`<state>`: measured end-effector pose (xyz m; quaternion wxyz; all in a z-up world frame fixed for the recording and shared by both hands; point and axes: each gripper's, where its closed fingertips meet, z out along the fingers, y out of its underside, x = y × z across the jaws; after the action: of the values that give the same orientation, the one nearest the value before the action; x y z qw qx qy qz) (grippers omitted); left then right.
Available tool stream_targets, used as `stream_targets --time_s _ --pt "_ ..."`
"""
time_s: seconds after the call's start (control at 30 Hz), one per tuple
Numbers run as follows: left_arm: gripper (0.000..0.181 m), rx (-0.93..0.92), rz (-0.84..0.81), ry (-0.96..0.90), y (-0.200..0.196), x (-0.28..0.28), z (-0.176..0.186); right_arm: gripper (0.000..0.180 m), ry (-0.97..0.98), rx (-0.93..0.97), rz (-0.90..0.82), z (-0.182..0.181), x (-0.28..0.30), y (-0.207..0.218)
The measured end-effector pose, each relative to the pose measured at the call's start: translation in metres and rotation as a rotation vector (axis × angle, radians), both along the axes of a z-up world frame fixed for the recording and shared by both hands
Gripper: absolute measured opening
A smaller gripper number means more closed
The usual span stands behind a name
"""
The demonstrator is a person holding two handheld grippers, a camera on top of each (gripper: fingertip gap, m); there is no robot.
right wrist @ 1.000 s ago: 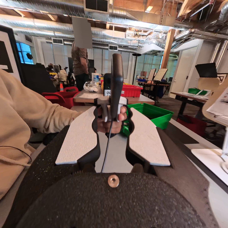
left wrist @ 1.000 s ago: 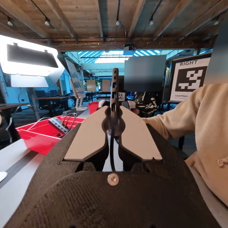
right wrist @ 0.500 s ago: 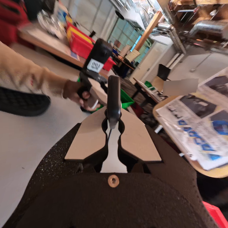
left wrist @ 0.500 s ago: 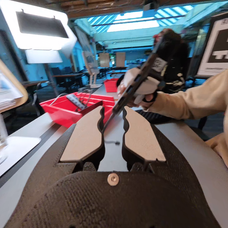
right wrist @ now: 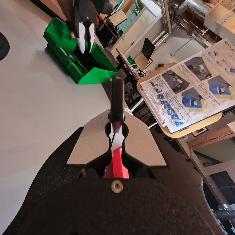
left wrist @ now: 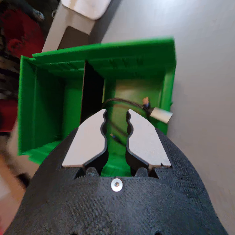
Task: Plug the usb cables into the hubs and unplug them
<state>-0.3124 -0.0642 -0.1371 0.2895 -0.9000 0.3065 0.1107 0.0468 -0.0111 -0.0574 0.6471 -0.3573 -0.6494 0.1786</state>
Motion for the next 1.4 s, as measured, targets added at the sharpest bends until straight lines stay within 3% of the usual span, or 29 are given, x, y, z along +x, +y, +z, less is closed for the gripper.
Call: stream_targets --time_s 0.03,0.17,0.27,0.43,0.53,0.63,0.73,0.87,0.97,1.07,1.13,1.23,1.4 --pt "0.028 -0.03 -0.065 0.136 -0.002 -0.009 -0.006 0.012 -0.002 -0.005 0.0 -0.002 0.002 0.0" --pt "0.036 0.003 -0.35 0.497 0.01 -0.016 -0.017 0.012 -0.005 -0.011 -0.008 -0.008 0.004 0.001" --pt "0.043 0.053 -0.496 0.623 0.021 -0.009 -0.027 0.012 -0.009 -0.012 -0.01 -0.01 0.004 0.002" --pt "0.039 0.044 -0.621 0.633 0.026 0.004 -0.053 0.012 -0.008 -0.023 -0.015 -0.012 0.004 0.005" --pt "0.017 0.057 -0.616 0.574 0.031 0.013 -0.056 0.012 -0.009 -0.042 -0.017 -0.014 0.005 0.008" --pt "0.008 0.12 -0.551 0.527 0.041 0.013 -0.042 0.012 -0.012 -0.043 -0.024 -0.015 0.005 0.011" --pt "0.007 0.187 -0.438 0.437 0.046 0.003 -0.005 0.012 -0.008 -0.053 -0.024 -0.014 0.006 0.012" --pt "0.007 0.328 -0.286 0.276 0.048 0.001 0.076 0.012 -0.001 -0.073 -0.02 -0.014 0.007 0.013" --pt "0.006 0.455 -0.196 0.013 0.044 0.027 0.137 0.012 0.001 -0.081 -0.02 -0.013 0.007 0.013" --pt "0.006 0.568 -0.174 -0.27 0.032 0.074 0.168 0.012 0.003 -0.081 -0.021 -0.012 0.008 0.013" --pt "0.006 0.63 -0.141 -0.422 0.024 0.105 0.165 0.012 0.007 -0.086 -0.019 -0.012 0.008 0.013" --pt "0.006 0.732 -0.01 -0.628 0.018 0.142 0.129 0.012 0.014 -0.105 -0.016 -0.012 0.009 0.014" --pt "0.005 0.707 0.131 -0.651 0.026 0.186 0.037 0.012 0.025 -0.153 -0.014 -0.014 0.01 0.019"
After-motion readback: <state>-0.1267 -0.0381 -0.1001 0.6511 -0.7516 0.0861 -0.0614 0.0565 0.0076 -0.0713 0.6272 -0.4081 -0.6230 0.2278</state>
